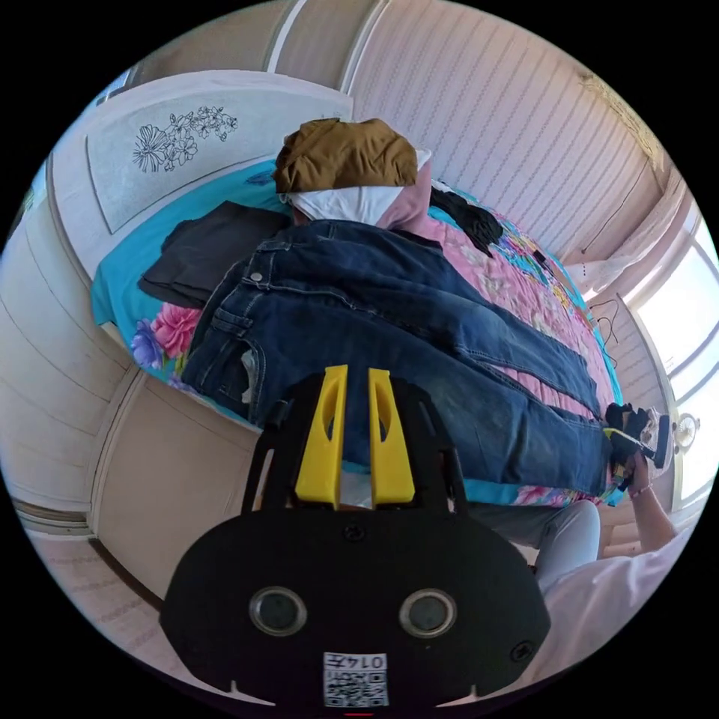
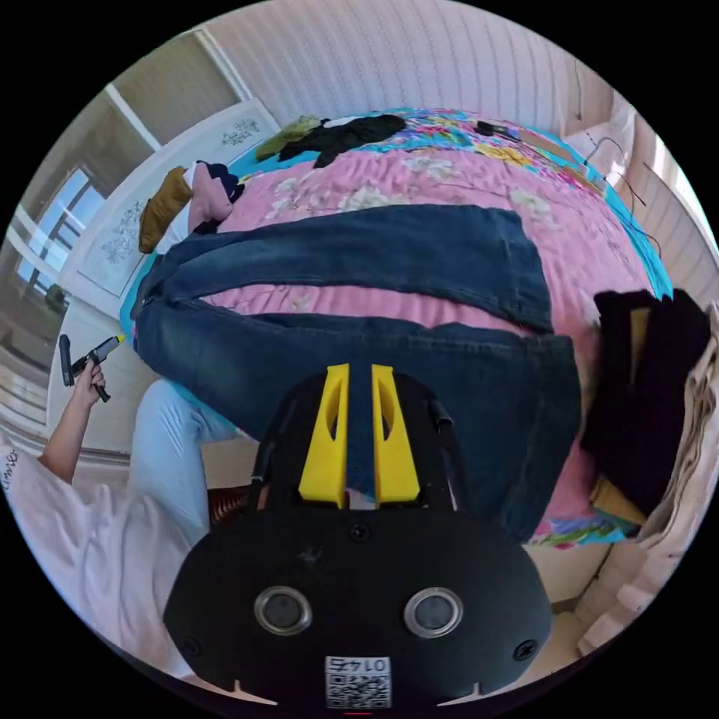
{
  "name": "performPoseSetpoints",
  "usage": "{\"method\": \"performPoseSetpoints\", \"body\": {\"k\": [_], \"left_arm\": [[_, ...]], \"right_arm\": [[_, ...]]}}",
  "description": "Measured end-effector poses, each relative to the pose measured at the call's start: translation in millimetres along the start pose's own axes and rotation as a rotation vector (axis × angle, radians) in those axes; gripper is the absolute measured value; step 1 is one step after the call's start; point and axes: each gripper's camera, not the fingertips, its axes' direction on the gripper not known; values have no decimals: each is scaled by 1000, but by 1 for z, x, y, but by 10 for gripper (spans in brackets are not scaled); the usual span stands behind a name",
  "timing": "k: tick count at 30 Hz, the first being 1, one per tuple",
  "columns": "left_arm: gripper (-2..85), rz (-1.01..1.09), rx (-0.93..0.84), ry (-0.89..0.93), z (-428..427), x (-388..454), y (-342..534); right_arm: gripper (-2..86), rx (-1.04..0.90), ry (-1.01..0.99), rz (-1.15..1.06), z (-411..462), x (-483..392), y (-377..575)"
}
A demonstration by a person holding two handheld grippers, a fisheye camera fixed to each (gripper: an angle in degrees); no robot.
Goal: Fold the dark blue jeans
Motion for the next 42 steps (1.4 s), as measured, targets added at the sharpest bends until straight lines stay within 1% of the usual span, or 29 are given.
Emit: {"method": "performPoseSetpoints", "body": {"k": [1, 3, 4, 6, 7, 9, 11, 13, 14, 15, 16, 18, 19, 21, 22, 24, 25, 27, 29, 31, 34, 36, 38, 39, 40, 41, 42], "left_arm": [[54, 1, 22, -6, 0, -15, -14], [56, 11, 38, -27, 5, -35, -38], [57, 17, 35, -46, 12, -47, -56], [59, 33, 32, -77, 26, -63, -82], [60, 28, 23, -83, 38, -74, -98], [65, 12, -8, -74, 60, -90, -121], [67, -12, -33, -67, 83, -106, -138], [69, -6, -22, -137, 107, -122, -150], [73, -4, -32, -141, 113, -126, -152], [102, -14, -76, -123, 127, -133, -155], [151, -57, -132, -98, 143, -142, -154], [172, -149, -199, -54, 163, -158, -148], [171, -184, -169, -10, 166, -167, -142], [160, -205, -136, 24, 166, -180, -135], [143, -190, -124, 36, 166, -184, -132], [106, -140, -114, 50, 162, -186, -129], [83, -108, -117, 44, 159, -186, -128], [68, -49, -100, 22, 148, -185, -128], [59, -3, -32, -12, 131, -182, -124], [55, 68, 117, -47, 107, -176, -118], [59, 46, 222, -60, 102, -181, -119], [65, -4, 211, -64, 117, -189, -123], [80, -58, 115, -78, 143, -200, -125], [92, -108, 29, -94, 158, -211, -124], [98, -161, -9, -75, 163, -223, -120], [100, -178, -1, -54, 162, -228, -117], [98, -189, 51, -15, 152, -237, -109]], "right_arm": [[58, 3, -14, -48, 5, -15, -18], [61, -4, -66, -228, 29, -78, -90], [61, -7, -80, -271, 36, -95, -107], [63, -32, -114, -427, 66, -165, -169], [64, -41, -122, -460, 74, -181, -183], [66, -77, -141, -567, 108, -245, -230], [71, -94, -138, -627, 132, -286, -259], [79, -105, -137, -668, 153, -322, -282], [85, -104, -151, -694, 166, -343, -295], [91, -108, -151, -710, 179, -361, -305], [95, -113, -149, -713, 185, -369, -310], [105, -148, -132, -723, 213, -394, -323], [106, -166, -120, -725, 220, -398, -325], [92, -231, -76, -714, 244, -408, -332], [88, -242, -76, -714, 246, -409, -333], [47, -267, -78, -741, 245, -415, -338], [40, -265, -72, -753, 244, -415, -338], [19, -232, -42, -819, 235, -419, -336], [13, -200, -23, -847, 224, -421, -335], [10, -150, -23, -852, 208, -420, -336], [10, -76, -37, -836, 190, -410, -342], [15, -53, -18, -799, 193, -401, -346], [23, -93, 28, -766, 209, -393, -346], [31, -129, 61, -742, 219, -384, -342], [36, -145, 77, -730, 223, -379, -339], [46, -166, 86, -702, 226, -365, -332], [57, -167, 46, -684, 221, -348, -321]]}}
